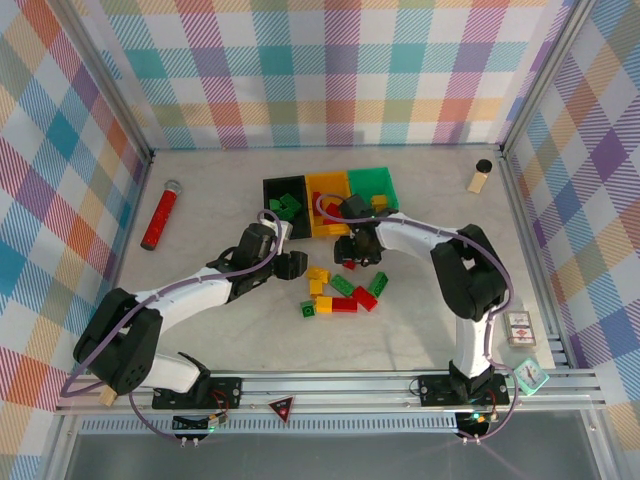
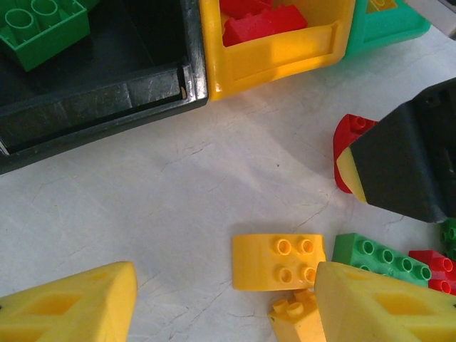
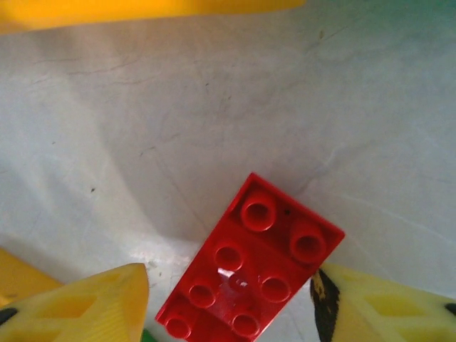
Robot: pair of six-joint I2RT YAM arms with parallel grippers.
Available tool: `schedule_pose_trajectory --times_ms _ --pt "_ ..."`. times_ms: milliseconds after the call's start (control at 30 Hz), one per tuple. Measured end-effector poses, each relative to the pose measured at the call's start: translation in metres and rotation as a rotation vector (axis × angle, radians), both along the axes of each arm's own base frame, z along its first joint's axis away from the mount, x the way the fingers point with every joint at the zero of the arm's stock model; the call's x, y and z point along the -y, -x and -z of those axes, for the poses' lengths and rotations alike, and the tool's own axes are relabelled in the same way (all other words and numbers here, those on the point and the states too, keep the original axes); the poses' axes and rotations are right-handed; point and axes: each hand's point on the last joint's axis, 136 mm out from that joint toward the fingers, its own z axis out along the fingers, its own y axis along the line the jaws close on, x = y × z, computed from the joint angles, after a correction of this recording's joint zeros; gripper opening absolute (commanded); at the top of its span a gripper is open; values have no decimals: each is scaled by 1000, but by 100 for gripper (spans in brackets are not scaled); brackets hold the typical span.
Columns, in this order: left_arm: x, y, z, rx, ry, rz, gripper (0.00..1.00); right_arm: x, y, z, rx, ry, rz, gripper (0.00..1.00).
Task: Sort the legos into containers by color
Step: Pick up the lego from the center of the table, then place the lego in the container.
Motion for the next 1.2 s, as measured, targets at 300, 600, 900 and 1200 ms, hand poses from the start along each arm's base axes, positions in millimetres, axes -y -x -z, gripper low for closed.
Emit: schedule_pose_trajectory --times_ms 300,600,900,1200 --pt "-1 -1 -2 12 -10 2 67 3 -9 11 -4 71 -15 36" --pt "-4 1 1 3 -23 -5 67 3 -11 6 -1 79 -41 25" --pt "-4 1 1 3 -24 -5 67 -30 -57 -74 162 3 -98 27" --pt "-4 1 1 3 -24 -5 67 -64 -130 -119 298 -61 -123 28"
